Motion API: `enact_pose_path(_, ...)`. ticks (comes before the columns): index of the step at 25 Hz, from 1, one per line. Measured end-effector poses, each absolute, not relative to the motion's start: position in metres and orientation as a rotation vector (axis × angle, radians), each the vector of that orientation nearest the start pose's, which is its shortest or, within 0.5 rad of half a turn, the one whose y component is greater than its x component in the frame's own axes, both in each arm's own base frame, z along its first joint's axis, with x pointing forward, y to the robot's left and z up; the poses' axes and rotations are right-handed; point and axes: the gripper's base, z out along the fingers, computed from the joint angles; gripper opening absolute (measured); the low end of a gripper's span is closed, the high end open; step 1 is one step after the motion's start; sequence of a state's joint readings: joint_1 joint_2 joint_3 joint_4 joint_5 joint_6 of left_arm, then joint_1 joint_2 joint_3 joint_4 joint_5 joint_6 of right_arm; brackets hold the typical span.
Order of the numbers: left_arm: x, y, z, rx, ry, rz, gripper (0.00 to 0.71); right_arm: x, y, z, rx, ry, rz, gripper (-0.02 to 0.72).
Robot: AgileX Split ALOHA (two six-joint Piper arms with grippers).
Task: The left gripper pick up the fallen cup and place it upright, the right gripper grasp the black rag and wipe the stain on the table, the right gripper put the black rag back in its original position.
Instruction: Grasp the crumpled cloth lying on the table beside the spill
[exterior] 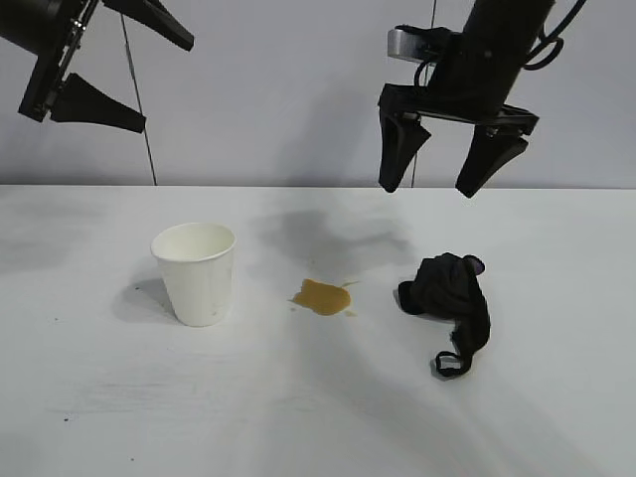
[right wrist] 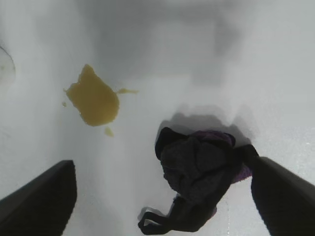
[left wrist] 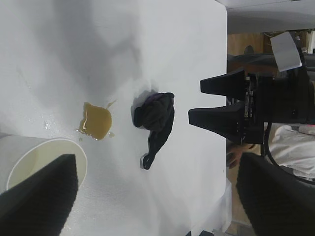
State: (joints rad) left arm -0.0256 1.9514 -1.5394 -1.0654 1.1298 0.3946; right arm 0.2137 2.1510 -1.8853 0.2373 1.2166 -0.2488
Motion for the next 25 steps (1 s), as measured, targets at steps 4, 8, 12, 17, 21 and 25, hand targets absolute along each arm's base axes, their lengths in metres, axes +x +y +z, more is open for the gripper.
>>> enact_pose_path(4, 0.406, -0.08, 0.258, -0.015, 2.6, -1.259, 0.633, 0.439, 0.116, 0.228, -0.583, 2.885, 0.34, 0.661)
enact_pose_path(8, 0.405, -0.078, 0.255, -0.004, 2.631, -1.218, 0.633, 0.439, 0.117, 0.228, -0.577, 2.884, 0.359, 0.661)
enact_pose_path(12, 0.404, -0.078, 0.252, -0.008, 2.646, -1.21, 0.633, 0.439, 0.12, 0.229, -0.562, 2.877, 0.404, 0.661)
enact_pose_path(17, 0.4, -0.079, 0.242, -0.018, 2.676, -1.21, 0.633, 0.44, 0.123, 0.229, -0.549, 2.863, 0.436, 0.661)
enact_pose_path(21, 0.397, -0.082, 0.238, -0.002, 2.697, -1.201, 0.633, 0.438, 0.131, 0.221, -0.581, 2.89, 0.442, 0.661)
enact_pose_path(25, 0.397, -0.082, 0.238, 0.002, 2.7, -1.198, 0.633, 0.439, 0.134, 0.211, -0.609, 2.913, 0.405, 0.661)
